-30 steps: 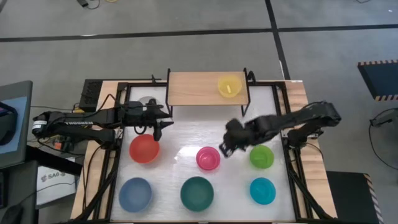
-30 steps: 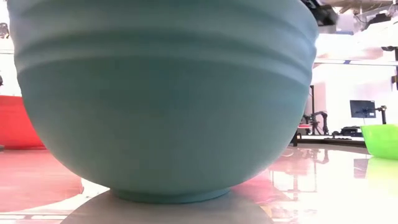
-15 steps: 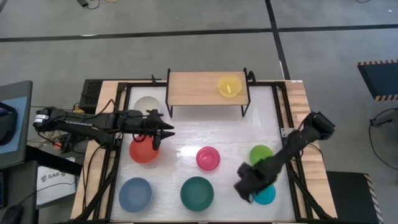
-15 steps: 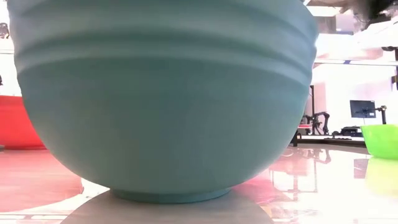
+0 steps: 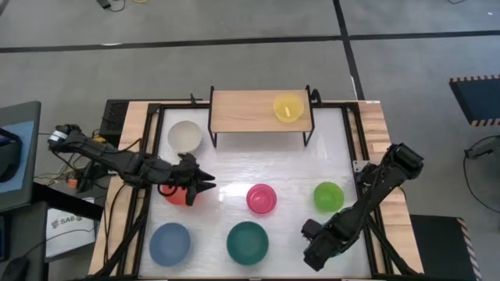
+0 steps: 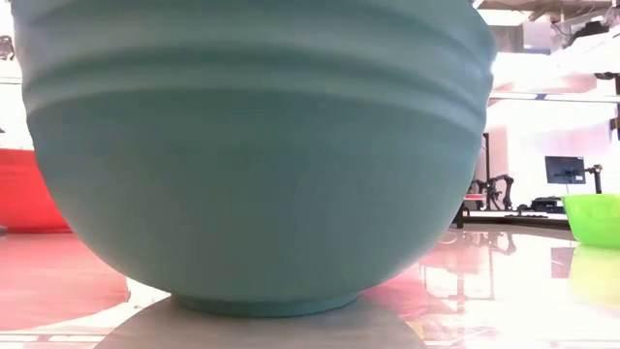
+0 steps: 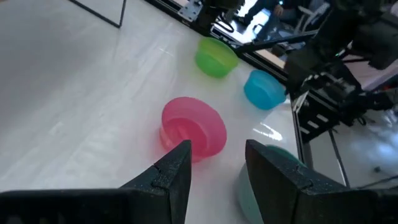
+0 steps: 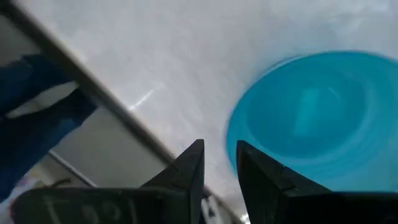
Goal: Place and stack bowls onto a shelf
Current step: Stack the light blue bowl on top of the yellow bowl on the shelf
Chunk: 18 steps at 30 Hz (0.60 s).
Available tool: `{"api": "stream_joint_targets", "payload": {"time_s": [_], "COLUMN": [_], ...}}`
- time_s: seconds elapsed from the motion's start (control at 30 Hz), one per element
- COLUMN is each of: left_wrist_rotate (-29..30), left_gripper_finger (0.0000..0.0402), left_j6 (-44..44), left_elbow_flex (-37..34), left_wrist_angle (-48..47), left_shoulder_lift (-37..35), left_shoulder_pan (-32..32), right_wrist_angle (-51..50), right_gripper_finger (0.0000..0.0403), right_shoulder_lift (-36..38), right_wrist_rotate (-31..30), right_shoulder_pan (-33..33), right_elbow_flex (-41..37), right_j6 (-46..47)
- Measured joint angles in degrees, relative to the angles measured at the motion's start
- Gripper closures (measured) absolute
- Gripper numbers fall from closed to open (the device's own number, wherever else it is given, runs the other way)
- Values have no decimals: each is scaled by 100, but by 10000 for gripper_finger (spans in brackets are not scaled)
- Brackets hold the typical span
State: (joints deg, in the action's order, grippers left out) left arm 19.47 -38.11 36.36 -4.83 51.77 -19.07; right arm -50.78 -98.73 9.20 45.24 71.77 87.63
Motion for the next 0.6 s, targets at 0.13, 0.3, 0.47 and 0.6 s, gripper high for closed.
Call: {"api": "stream_joint_targets", "payload": {"time_s": [0.13, 0.3, 0.47, 0.6], "left_wrist_rotate": [581, 1089, 1380, 1490], "left_gripper_finger": [266, 266, 266, 266], "left_j6": [-258, -415, -418, -363], "left_elbow_flex": [0, 0, 0, 0], "left_wrist_angle": [0, -4, -8, -6], "left_shoulder_lift": [0, 0, 0, 0], "left_shoulder_pan": [-413, -666, -656, -588], "right_wrist_angle": [-564, -1539, -2117, -1048], "right_gripper_finger": [285, 285, 285, 285], "right_shoulder_lift": [30, 263, 306, 485], "right_wrist_rotate": [29, 77, -51, -30], "right_shoulder_pan": [47, 198, 218, 124], "right_elbow_flex": [-120, -118, -448, -1078], "right_j6": [174, 295, 88, 54]}}
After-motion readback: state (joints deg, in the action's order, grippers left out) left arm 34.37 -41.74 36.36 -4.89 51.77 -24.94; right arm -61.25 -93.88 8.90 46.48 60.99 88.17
